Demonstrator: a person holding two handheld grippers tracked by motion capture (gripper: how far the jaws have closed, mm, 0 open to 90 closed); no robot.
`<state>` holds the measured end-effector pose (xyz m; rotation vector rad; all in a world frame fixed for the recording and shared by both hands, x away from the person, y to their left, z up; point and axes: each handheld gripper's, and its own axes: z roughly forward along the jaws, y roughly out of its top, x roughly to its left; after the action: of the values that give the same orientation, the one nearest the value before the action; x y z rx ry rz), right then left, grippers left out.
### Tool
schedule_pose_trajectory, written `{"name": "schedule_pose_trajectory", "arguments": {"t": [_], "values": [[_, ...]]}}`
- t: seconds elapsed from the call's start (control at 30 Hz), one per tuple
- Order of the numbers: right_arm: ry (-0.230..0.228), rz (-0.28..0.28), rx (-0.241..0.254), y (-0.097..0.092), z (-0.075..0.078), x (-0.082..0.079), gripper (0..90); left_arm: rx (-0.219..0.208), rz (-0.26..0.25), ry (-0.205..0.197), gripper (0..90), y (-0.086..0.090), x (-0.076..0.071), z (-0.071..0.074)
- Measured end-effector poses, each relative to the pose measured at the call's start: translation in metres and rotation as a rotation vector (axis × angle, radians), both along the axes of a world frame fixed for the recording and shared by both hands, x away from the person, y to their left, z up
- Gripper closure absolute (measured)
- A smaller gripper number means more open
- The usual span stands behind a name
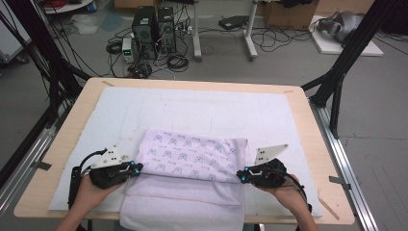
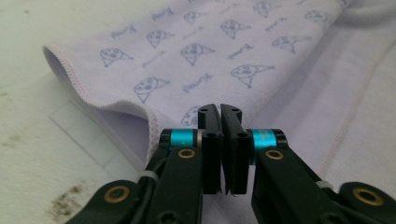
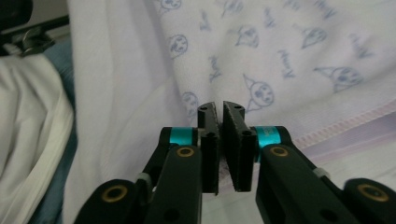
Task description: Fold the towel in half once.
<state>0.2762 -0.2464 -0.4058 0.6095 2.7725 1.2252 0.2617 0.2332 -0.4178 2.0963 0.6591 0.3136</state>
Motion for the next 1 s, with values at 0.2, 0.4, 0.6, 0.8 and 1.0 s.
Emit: {"name": "schedule_pose_trajectory", "arguments": {"t": [0.2, 0.4, 0.6, 0.8, 1.0], "values": [[-0.072, -0.118, 0.057, -0.006, 0.015, 0.027, 65.6, -0.036, 0.063, -0.033, 62.0, -0.002, 0.03, 0.015], [-0.12, -0.258, -0.017, -0.003, 0.016, 0.081, 48.3, -0.029, 0.198, -0.035, 56.6, -0.013, 0.089, 0.01], [-0.031, -0.279, -0.051, -0.01, -0.01, 0.117, 39.0, 0.017, 0.309, 0.029, 47.0, -0.019, 0.137, -0.008], [0.109, -0.213, -0.013, -0.009, -0.031, 0.13, 53.0, 0.044, 0.277, 0.131, 48.9, -0.019, 0.152, -0.024], [0.052, -0.153, -0.025, 0.003, -0.031, 0.138, 82.4, -0.002, 0.257, 0.081, 86.3, -0.018, 0.153, -0.02]]}}
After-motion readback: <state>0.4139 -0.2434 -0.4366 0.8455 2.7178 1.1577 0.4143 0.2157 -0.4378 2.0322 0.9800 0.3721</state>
